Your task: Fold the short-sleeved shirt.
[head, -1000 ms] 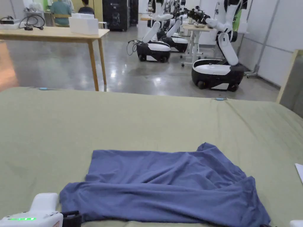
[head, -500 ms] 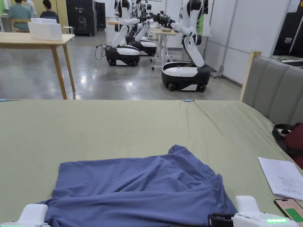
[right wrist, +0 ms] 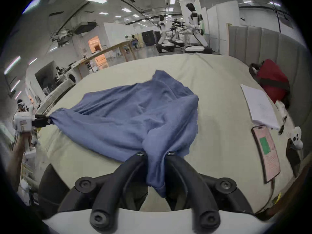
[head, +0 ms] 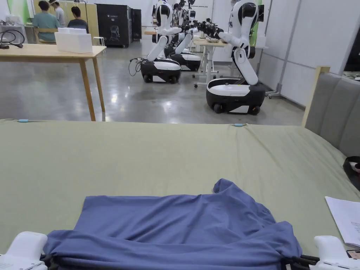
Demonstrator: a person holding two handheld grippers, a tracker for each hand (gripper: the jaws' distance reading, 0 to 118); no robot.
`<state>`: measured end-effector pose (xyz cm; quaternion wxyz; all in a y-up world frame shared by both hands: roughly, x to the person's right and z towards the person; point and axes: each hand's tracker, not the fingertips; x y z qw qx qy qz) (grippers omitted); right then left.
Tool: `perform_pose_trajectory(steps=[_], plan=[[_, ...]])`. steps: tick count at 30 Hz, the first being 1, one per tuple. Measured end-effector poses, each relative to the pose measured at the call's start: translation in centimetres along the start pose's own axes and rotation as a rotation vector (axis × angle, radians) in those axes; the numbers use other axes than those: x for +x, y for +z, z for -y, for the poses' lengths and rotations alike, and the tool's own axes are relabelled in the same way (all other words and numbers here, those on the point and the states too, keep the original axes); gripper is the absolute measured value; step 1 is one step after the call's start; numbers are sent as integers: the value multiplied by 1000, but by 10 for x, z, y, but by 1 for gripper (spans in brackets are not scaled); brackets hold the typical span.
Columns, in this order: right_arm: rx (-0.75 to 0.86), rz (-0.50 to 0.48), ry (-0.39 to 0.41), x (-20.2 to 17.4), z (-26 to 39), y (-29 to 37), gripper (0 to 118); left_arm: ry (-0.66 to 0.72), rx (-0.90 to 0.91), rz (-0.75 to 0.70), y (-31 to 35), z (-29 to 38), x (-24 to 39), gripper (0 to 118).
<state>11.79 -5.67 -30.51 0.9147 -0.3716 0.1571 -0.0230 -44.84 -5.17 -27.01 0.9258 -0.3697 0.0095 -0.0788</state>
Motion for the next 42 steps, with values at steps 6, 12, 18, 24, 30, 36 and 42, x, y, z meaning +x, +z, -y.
perform_pose_trajectory(steps=[6,12,18,24,30,36,42], plan=[[-27,-23,69,-14,29,38,15,-12,-11,45,50,33,4,6],[-129,-9,-6,-5,80,12,16,104,-110,102,37,80,10,6],[2,39,30,-19,57,38,105,83,26,42,68,68,6,114],[268,83,70,-59,-4,38,105,114,173,15,58,11,15,112],[283,103,84,-78,-25,-11,2,94,161,-45,-7,-21,18,0],[229,70,80,-73,-31,-28,2,114,34,-56,-96,-64,-3,0],[127,161,67,-38,-50,-55,2,53,-29,-113,-207,-115,-15,114]])
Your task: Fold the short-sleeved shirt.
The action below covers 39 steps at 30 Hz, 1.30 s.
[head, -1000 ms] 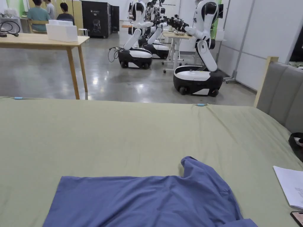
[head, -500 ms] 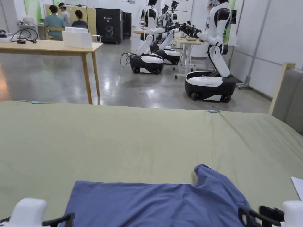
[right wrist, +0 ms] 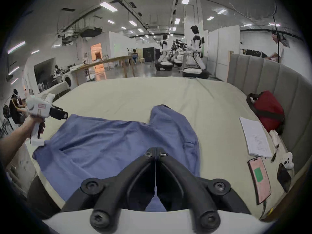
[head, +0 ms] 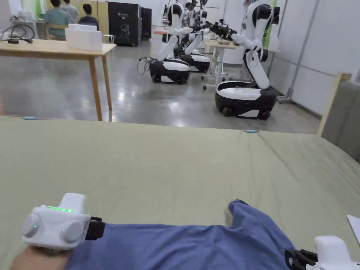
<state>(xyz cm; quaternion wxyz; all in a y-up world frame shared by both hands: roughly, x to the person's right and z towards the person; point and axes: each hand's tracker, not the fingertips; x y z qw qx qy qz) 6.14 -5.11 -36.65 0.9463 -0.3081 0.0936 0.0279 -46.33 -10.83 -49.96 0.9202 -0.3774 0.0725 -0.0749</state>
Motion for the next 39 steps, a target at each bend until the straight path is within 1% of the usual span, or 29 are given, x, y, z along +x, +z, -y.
perform_pose_trajectory(steps=[1,3,4,6,7,8,9,10,11,13,15,16,17,18,19,20,21,23,25,26,29,33,35,36,37,39], plan=[[-13,26,-13,7,-3,-8,2,-5,-86,-32,-18,-3,2,114],[-44,41,-38,24,-12,-25,2,7,-132,-23,-47,-6,5,111],[-57,66,-52,32,-18,-35,10,14,-152,-32,-3,-7,22,105],[-121,102,-72,51,-32,-67,21,3,-199,-12,11,-4,31,100],[-180,106,-100,59,-38,-83,29,28,-186,39,26,-3,33,97],[-249,100,-134,69,-43,-102,58,64,-167,100,0,-5,18,77],[-277,96,-156,76,-45,-120,86,71,-151,121,3,-6,19,45],[-280,98,-156,81,-48,-133,104,28,-125,65,12,-5,25,9],[-270,115,-143,83,-51,-147,104,-26,-99,31,20,-3,30,7],[-312,172,-109,84,-57,-171,104,-12,-110,61,19,-5,30,7],[-383,170,-97,79,-54,-190,104,-11,-105,50,22,-6,31,7],[-436,185,-75,73,-52,-196,96,-7,-102,48,23,-6,29,7],[-468,194,-25,62,-51,-199,73,-8,-104,45,23,-7,28,7],[-454,192,19,52,-50,-196,59,-10,-106,45,23,-7,27,7],[-411,239,49,38,-52,-188,36,-11,-105,42,24,-7,26,7],[-415,213,31,31,-53,-186,10,-12,-104,39,22,-7,26,7],[-434,197,24,29,-53,-188,5,-13,-105,38,22,-7,25,7],[-447,190,16,29,-53,-184,2,-5,-107,36,25,-8,22,7],[-394,150,-31,34,-58,-164,2,26,-78,51,46,-4,19,6],[-354,126,-36,35,-61,-150,2,41,-38,68,58,-2,15,6],[-219,96,31,40,-69,-92,2,34,59,83,101,3,1,6],[-31,12,23,55,-63,-6,2,46,176,116,168,24,-21,6],[43,22,70,56,-47,38,2,64,262,149,211,48,-32,6],[79,1,78,57,-38,54,2,74,275,159,224,59,-35,6],[117,-11,69,58,-25,70,2,72,293,161,240,72,-38,6],[124,-9,42,54,0,97,2,68,311,150,264,101,-44,6]])
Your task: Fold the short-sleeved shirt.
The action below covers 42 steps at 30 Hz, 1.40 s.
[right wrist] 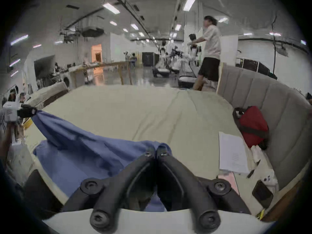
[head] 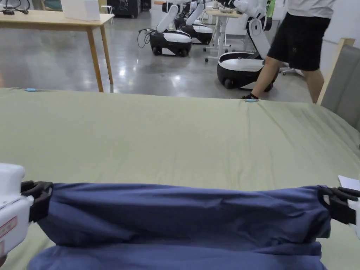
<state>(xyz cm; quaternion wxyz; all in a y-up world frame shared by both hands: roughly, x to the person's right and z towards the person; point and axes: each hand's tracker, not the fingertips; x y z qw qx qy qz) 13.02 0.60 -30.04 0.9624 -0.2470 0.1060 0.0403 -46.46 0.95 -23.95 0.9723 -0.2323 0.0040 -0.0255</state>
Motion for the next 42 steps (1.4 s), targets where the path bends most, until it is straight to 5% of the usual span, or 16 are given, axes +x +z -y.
perform_pose_trajectory(steps=[14,15,16,17,18,19,22,23,24,25,26,29,34,36,38,42], plan=[[-155,60,-93,-28,139,16,3,48,-269,-56,21,122,14,14],[-150,54,-100,-27,133,18,10,48,-262,-56,22,117,18,41],[-142,61,-95,-29,124,22,38,41,-249,-71,24,110,22,98],[-112,81,-80,-35,114,27,70,22,-214,-82,28,102,27,118],[-63,67,-74,-41,103,32,98,13,-160,-56,33,94,33,117],[-22,47,-76,-48,92,35,110,-12,0,-9,50,75,40,118],[146,-10,-62,-77,65,46,107,-3,23,-41,38,74,46,116],[188,-26,-68,-86,59,46,96,-8,70,-53,38,71,49,114],[227,-45,-68,-95,55,47,68,-16,90,-64,36,71,50,107],[257,-44,-53,-102,53,46,14,-24,85,-76,33,63,65,73],[265,-16,-27,-111,51,42,5,-35,81,-83,31,63,68,57],[267,-22,-23,-123,50,37,2,0,29,-107,26,64,66,0],[246,-41,-39,-128,53,38,2,268,-73,86,37,77,-1,0],[227,-46,-51,-128,56,38,2,410,-139,124,40,94,-37,27],[204,-49,-54,-128,60,36,2,653,-247,259,39,111,-70,110],[176,-56,-59,-131,63,34,2,1031,-291,502,32,150,-118,118]])
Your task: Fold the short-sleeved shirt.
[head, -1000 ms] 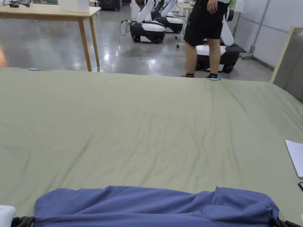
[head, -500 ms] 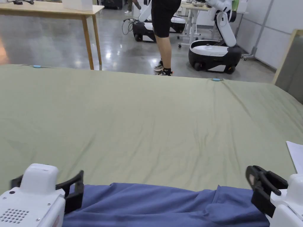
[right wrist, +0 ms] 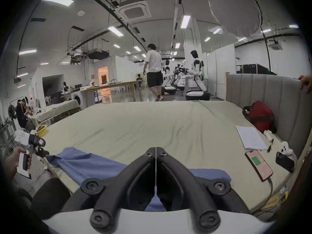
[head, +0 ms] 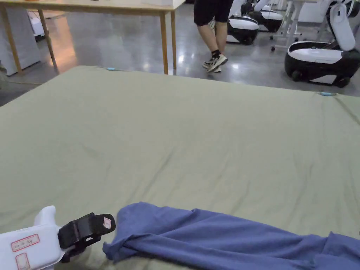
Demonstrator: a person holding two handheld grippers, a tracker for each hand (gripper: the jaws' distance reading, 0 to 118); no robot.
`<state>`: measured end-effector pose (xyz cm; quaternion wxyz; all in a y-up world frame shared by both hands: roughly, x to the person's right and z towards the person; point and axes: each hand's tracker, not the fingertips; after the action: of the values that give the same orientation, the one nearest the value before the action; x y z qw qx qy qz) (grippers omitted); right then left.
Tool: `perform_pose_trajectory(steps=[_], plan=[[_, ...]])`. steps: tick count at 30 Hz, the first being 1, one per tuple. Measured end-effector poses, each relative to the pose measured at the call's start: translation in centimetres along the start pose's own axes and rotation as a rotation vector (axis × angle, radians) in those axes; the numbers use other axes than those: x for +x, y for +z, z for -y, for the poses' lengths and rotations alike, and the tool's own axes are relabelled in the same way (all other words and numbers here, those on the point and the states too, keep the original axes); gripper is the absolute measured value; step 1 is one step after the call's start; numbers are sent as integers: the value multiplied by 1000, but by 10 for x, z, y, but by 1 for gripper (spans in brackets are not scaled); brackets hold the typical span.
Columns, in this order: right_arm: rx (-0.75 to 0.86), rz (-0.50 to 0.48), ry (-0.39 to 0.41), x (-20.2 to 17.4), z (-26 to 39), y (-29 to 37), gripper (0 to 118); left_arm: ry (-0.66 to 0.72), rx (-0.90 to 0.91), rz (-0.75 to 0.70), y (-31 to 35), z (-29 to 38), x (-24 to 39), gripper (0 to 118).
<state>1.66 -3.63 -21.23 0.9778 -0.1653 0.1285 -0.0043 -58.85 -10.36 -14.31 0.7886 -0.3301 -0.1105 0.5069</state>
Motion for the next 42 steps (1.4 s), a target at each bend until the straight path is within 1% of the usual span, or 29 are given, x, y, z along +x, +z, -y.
perform_pose_trajectory(steps=[2,4,6,7,8,9,10,11,12,13,14,15,16,19,20,21,23,24,26,27,30,31,32,36,38,39,40,41,42], plan=[[-1,1,-3,-2,-1,1,2,188,-80,158,-15,0,-32,118],[1,0,-12,-3,-4,1,2,272,-106,407,-36,0,-73,118],[6,-5,-19,-4,-8,3,2,311,-91,464,-63,2,-77,118],[8,-6,-20,-5,-9,4,2,308,-89,448,-74,4,-76,112],[11,-7,-20,-5,-10,4,2,293,-83,420,-63,2,-75,99],[13,-9,-20,-5,-11,4,2,302,-74,386,-62,2,-76,67],[17,-9,-20,-7,-13,6,2,323,-65,348,-62,2,-77,12],[19,-9,-22,-7,-13,7,2,363,-61,279,-63,2,-79,8],[20,-8,-25,-7,-13,8,2,375,-61,158,-63,2,-82,8],[19,-4,-26,-7,-14,8,2,351,-29,149,-63,2,-82,7],[19,0,-28,-6,-13,9,2,315,-20,229,-63,1,-80,7],[19,2,-29,-5,-13,11,2,316,-29,207,-63,1,-81,7],[18,0,-30,-4,-14,12,2,263,-1,143,-96,14,-29,7],[15,5,-14,-3,-13,12,2,101,65,40,-94,4,-30,7],[12,6,-14,-2,-13,11,2,72,79,29,-78,5,11,7],[10,6,-17,-1,-13,11,2,39,96,7,-72,3,23,7],[11,2,-20,1,-13,12,2,-124,108,-55,-66,1,50,7],[12,3,-17,1,-14,13,2,-220,104,-65,-67,-5,38,7],[6,2,-13,3,-14,13,2,-415,112,-105,-69,0,72,7],[6,2,-13,4,-13,14,2,-609,110,-147,-74,6,94,7],[1,-2,-16,8,-11,16,2,-946,58,-189,-105,59,155,7],[0,-2,-16,9,-9,16,2,-1030,22,-205,-117,72,168,7],[-1,1,-14,9,-7,17,2,-1111,-18,-235,-141,108,188,7],[-13,6,-23,16,3,19,2,-1314,-192,-351,-223,186,213,7],[-17,9,-39,20,7,21,2,-1396,-244,-464,-260,210,204,7],[-20,6,-55,23,8,23,2,-1398,-272,-491,-275,219,196,7],[-21,6,-67,26,9,24,2,-1410,-275,-510,-284,234,196,11],[-22,8,-69,27,10,25,2,-1422,-279,-531,-291,237,192,21],[-20,10,-71,29,11,26,2,-1444,-273,-528,-295,238,189,43]])
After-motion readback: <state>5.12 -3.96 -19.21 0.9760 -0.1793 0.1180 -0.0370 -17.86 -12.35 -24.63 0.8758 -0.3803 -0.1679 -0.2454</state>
